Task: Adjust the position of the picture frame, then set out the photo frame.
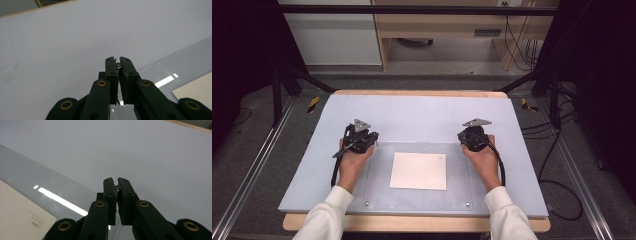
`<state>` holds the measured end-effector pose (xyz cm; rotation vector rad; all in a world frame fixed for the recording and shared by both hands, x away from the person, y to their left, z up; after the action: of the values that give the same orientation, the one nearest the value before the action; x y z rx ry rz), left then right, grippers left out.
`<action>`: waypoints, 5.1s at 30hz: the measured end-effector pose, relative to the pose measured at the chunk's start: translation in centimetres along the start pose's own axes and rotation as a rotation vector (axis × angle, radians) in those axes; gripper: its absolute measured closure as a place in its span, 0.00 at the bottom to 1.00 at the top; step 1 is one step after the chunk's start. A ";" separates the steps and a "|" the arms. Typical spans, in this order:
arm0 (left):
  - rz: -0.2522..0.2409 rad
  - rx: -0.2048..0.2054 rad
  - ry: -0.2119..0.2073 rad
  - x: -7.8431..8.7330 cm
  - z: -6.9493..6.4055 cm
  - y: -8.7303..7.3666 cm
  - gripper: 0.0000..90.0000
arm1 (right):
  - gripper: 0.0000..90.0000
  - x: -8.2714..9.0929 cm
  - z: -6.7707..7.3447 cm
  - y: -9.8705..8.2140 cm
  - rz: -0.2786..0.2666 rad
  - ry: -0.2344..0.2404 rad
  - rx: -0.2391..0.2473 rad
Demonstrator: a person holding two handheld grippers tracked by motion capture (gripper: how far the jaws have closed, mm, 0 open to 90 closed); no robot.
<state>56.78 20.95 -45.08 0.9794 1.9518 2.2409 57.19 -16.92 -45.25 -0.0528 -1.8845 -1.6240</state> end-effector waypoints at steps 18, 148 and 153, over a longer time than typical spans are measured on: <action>0.136 0.052 -0.019 -1.6 1.1 2.0 0.94 | 0.95 -1.4 -1.4 2.3 0.180 0.065 -0.088; -0.112 -0.100 -0.199 8.8 -0.1 6.8 0.30 | 0.61 16.2 7.3 -3.2 -0.130 0.300 0.444; -0.153 -0.133 -0.233 10.9 -1.3 7.6 0.21 | 0.61 16.2 7.0 -2.3 -0.116 0.314 0.427</action>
<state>50.28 22.43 -33.49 0.9868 1.6968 2.0422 40.34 -17.16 -39.65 0.4708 -1.9649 -1.1845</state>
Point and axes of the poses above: each handheld gripper's, and its own axes: x roughly backward along the jaws, y roughly out of its top, z roughly to its left, the point moved 1 cm from there along -x, roughly forward along the jaws, and after that the axes turned 11 degrees about -z, right-handed, at the moved point
